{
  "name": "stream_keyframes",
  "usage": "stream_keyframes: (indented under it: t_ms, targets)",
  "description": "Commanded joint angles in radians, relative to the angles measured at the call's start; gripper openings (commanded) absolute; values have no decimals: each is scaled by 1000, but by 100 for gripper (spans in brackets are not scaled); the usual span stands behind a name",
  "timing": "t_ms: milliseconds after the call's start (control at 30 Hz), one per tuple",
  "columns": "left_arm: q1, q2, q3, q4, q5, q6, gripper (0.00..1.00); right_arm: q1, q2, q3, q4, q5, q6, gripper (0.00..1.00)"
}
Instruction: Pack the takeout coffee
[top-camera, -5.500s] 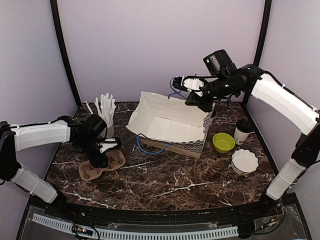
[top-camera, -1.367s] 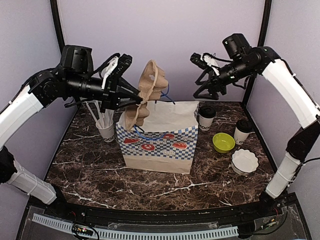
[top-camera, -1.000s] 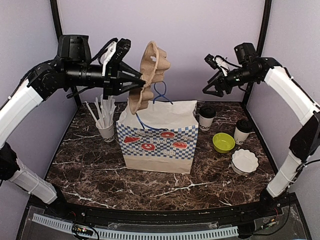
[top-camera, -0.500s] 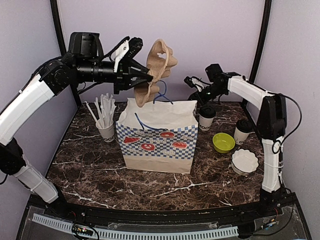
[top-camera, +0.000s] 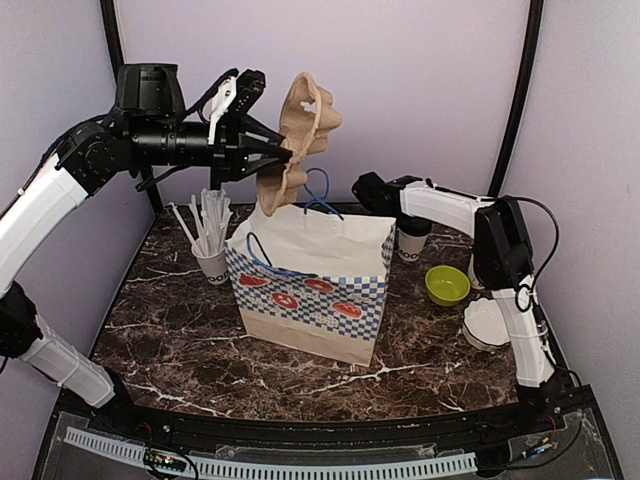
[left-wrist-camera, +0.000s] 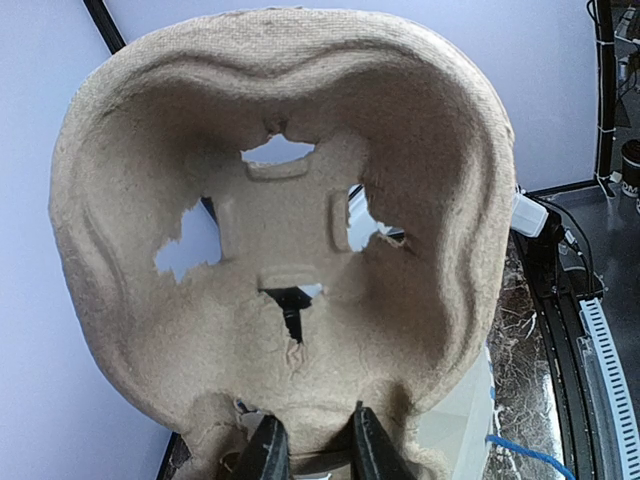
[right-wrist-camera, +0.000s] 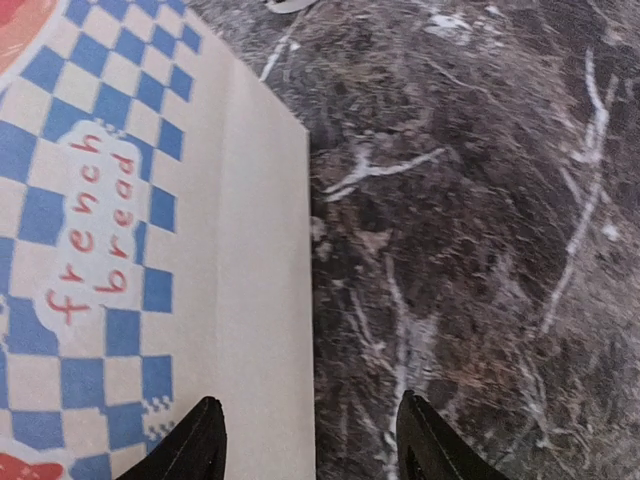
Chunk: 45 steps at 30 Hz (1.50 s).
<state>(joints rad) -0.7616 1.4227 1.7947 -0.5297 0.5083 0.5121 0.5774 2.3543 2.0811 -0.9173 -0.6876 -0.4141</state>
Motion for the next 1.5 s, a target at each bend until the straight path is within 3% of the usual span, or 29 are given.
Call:
stream_keyframes:
  t_ms: [0,233,467,833,1067,1200,1467]
  targets:
    - [-2,-45,-42,-49,18,-7,21,30,11,20,-144,-129,-139,57]
    - [-1,-61,-134,-107,-30,47,22,40,16,27,-171,-171,-160,58]
    - [-3,-10,-133,-178,54,52,23,12,-45,97,-197,-119,-110,60]
    - [-37,94,-161,-255,35,122,24,-114,-512,-200,-79,6,-29,70]
    - [-72,114,-194,-360,-41,117,24,-140,-794,-586,2,20,-89,74]
    - [-95,101,-227,-398,-79,100,24,-105,-891,-721,-116,38,-292,79]
    - [-159,120,-238,-429,-134,54,23,-43,-912,-746,-90,100,-309,86]
